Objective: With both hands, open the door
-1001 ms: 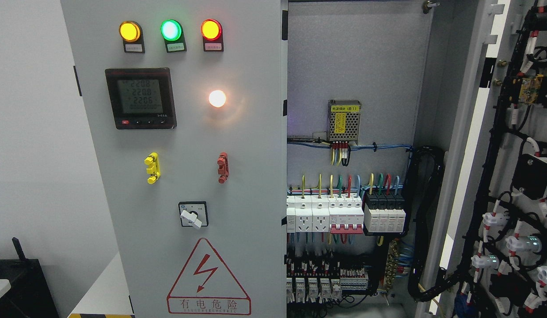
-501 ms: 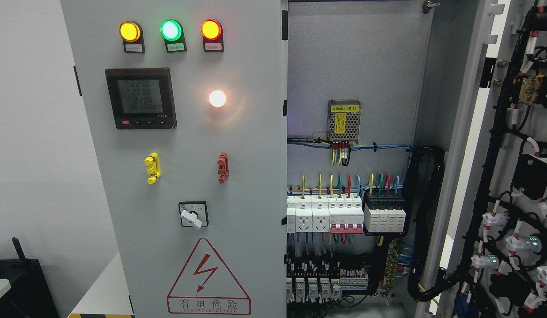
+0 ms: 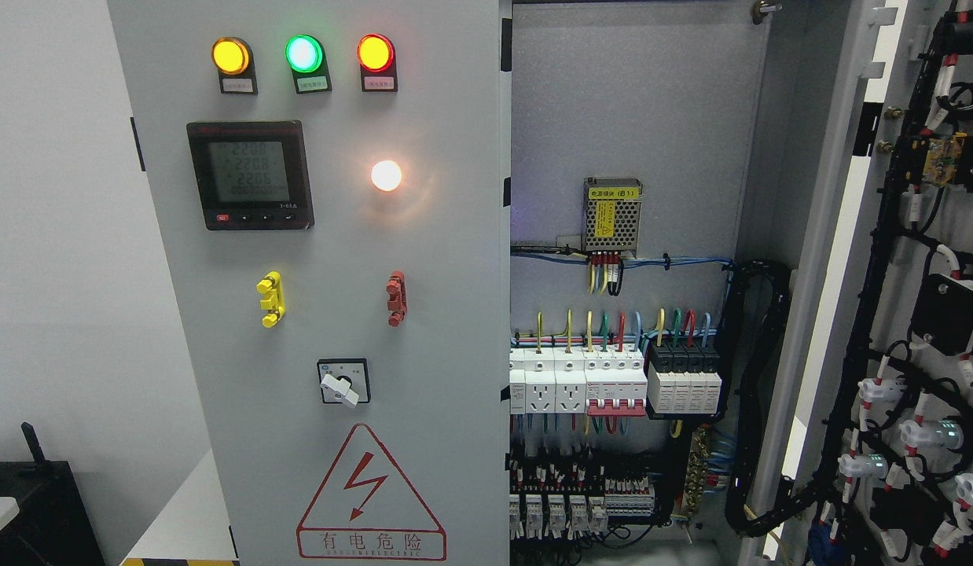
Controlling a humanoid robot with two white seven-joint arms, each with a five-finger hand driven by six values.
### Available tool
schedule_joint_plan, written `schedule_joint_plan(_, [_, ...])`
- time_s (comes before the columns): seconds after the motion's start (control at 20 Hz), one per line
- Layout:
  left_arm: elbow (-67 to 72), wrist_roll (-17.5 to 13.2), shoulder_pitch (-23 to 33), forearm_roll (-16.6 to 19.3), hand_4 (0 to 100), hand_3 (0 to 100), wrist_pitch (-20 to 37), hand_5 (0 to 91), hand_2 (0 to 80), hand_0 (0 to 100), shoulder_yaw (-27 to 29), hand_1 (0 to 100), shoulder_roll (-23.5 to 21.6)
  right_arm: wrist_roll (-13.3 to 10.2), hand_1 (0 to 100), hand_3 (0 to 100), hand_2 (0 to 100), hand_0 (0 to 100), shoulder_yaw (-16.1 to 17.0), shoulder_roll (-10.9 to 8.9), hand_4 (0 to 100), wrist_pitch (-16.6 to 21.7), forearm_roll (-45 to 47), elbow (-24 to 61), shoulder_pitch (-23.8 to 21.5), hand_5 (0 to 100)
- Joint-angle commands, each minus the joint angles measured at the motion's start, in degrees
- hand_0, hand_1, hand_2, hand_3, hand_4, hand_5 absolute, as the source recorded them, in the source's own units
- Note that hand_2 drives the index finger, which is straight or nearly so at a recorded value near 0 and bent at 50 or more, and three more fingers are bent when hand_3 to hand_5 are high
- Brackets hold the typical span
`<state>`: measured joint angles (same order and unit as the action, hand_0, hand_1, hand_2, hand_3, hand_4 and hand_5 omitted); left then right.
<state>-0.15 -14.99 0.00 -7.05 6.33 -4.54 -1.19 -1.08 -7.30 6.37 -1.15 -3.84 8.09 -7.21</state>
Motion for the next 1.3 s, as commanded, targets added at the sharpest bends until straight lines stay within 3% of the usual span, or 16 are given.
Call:
schedule_joint_plan(0.0, [5.4, 1.6, 0.9, 2.1, 4, 0, 0.0, 0.0, 0.0, 0, 13.1, 0, 0.6, -0.2, 0, 0, 0, 0, 0.0, -0.21, 0, 0.0, 0.1, 1.2, -0.7, 0])
schedule_joint_plan(0.15, [5.5, 1.5, 1.0, 7.7, 4, 0, 0.0, 0.0, 0.0, 0, 14.5, 0, 0.6, -0.2, 0, 0, 0, 0, 0.0, -0.3, 0, 0.0, 0.1, 2.0, -1.1, 0])
schedule_joint_plan(0.3, [5.4, 1.5, 1.0, 8.9, 4, 0, 0.0, 0.0, 0.0, 0, 14.6, 0, 0.7, -0.2, 0, 0, 0, 0, 0.0, -0.56, 0, 0.0, 0.1, 6.4, -3.8, 0])
schedule_joint_plan(0.45, [5.3, 1.5, 1.3, 13.2, 4, 0, 0.2, 0.0, 0.0, 0, 14.6, 0, 0.6, -0.2, 0, 0, 0, 0, 0.1, -2.32, 0, 0.0, 0.1, 13.2, -7.6, 0])
schedule_joint_plan(0.7, [5.2, 1.5, 1.4, 14.1, 4, 0, 0.7, 0.0, 0.0, 0, 14.3, 0, 0.6, -0.2, 0, 0, 0, 0, 0.1, -2.76, 0, 0.1, 0.1, 17.8, -10.0, 0])
schedule_joint_plan(1.0, [5.2, 1.5, 1.6, 14.5, 4, 0, 0.7, 0.0, 0.0, 0, 13.7, 0, 0.5, -0.2, 0, 0, 0, 0, 0.1, -4.87, 0, 0.2, 0.1, 31.9, -17.2, 0])
schedule_joint_plan(1.25, [5.2, 1.5, 1.6, 15.2, 4, 0, 0.8, 0.0, 0.0, 0, 12.5, 0, 0.6, -0.3, 0, 0, 0, 0, 0.1, -6.54, 0, 4.0, 0.1, 42.6, -23.9, 0])
